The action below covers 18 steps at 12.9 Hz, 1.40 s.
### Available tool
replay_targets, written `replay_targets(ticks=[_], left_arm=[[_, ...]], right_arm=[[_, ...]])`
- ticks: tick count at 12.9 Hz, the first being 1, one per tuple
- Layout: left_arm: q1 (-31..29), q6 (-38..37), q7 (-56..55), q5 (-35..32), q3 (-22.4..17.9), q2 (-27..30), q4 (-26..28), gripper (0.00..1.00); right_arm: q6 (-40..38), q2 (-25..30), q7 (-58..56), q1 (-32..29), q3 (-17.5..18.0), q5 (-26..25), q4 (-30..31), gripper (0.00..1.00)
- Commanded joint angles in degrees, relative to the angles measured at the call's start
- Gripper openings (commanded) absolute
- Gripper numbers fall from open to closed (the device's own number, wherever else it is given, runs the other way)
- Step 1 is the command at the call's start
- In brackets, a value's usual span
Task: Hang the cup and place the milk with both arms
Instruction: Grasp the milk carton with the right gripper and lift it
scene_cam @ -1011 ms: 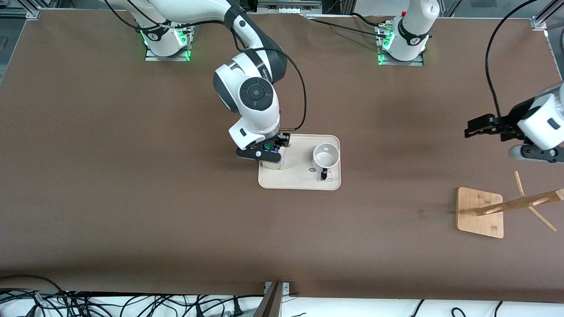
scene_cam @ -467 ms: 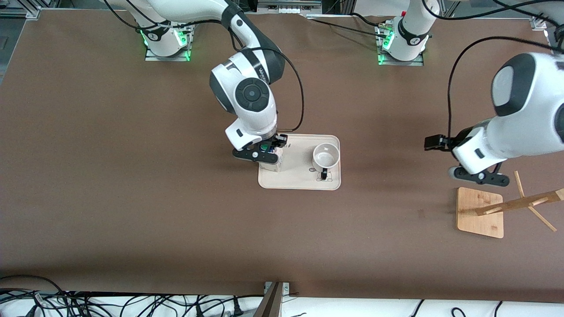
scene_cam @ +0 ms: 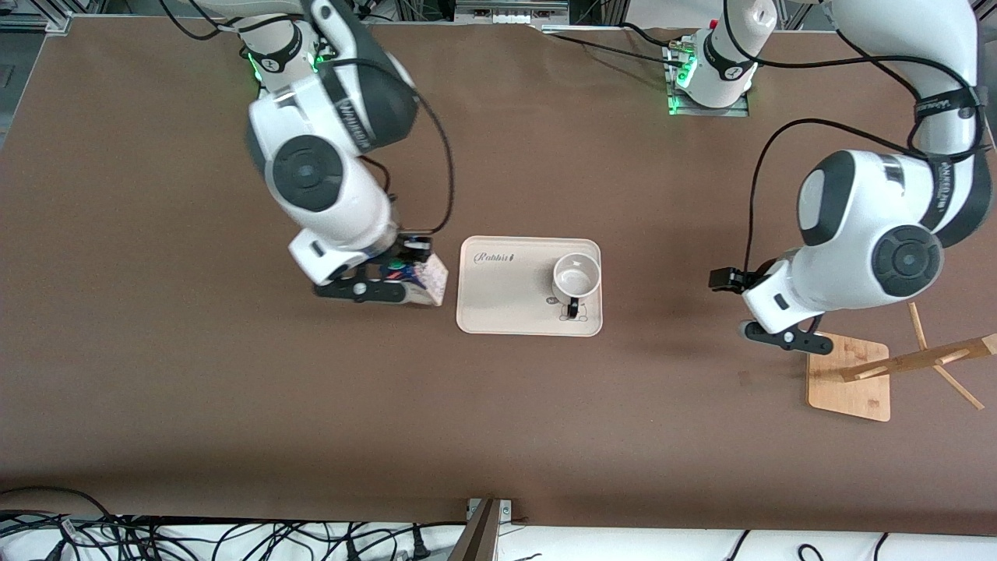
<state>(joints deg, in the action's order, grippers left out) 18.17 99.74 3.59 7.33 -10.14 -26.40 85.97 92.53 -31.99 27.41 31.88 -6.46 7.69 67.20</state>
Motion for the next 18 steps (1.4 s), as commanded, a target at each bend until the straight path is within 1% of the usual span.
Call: replay_targets(ticks=[1,3,4,5,7,9,11,13,14,15,16,18], left_arm=[[4.2,2.9,-5.2,1.3,-0.5,-0.8,0.5,1.0],[8.2,5.1,-8.1,1.3,0.0,-1.9,0.6,1.0],[10.9,5.9,-10.0,1.3,0.2,-2.6,0.6,1.0],[13.6,6.9,-12.3,1.4,0.4,-3.0,0.8,1.0],[18.3,8.7,-17.2,1.3,0.4,-4.3,0.7,1.0],[21.3,11.4,-21.6,1.4,0.6,-5.8,1.0,1.0],[23.3,16.4,-22.9,1.4,0.7,-5.9,5.1,1.0],[24.7,21.6,-24.0,1.4,0.7,-7.0,8.0,1.0],[25.0,22.7,-25.5,1.3,1.5,-7.8,8.0,1.0],[25.2,23.7,-26.3,1.1,1.8,-8.3,7.9,1.0],[25.3,24.2,-26.4,0.8,1.9,-8.7,7.9,1.0],[25.6,25.1,-27.0,0.8,2.3,-9.4,7.9,1.0]], right_arm=[[-4.8,1.8,-10.4,-4.5,-2.0,0.7,1.2,0.53],[-4.4,3.3,-18.5,-4.8,-8.0,1.2,6.0,0.53],[-4.1,3.6,-20.9,-4.9,-10.4,1.3,7.8,0.53],[-4.1,3.6,-22.6,-4.8,-12.4,1.3,9.3,0.53],[-2.7,3.6,-24.9,-4.8,-15.1,1.1,12.6,0.53],[2.5,4.5,-27.2,-4.8,-16.8,1.2,19.2,0.53],[9.1,6.5,-27.6,-4.8,-17.0,1.2,26.5,0.53],[11.5,6.6,-27.6,-4.8,-17.0,1.2,28.9,0.54],[11.7,6.4,-27.6,-4.8,-17.0,1.2,28.9,0.55],[11.9,6.3,-27.6,-4.8,-17.0,1.2,28.9,0.69],[12.0,6.3,-27.5,-4.9,-17.0,1.3,28.7,1.0],[11.7,6.7,-26.8,-4.9,-17.0,1.3,27.6,1.0]])
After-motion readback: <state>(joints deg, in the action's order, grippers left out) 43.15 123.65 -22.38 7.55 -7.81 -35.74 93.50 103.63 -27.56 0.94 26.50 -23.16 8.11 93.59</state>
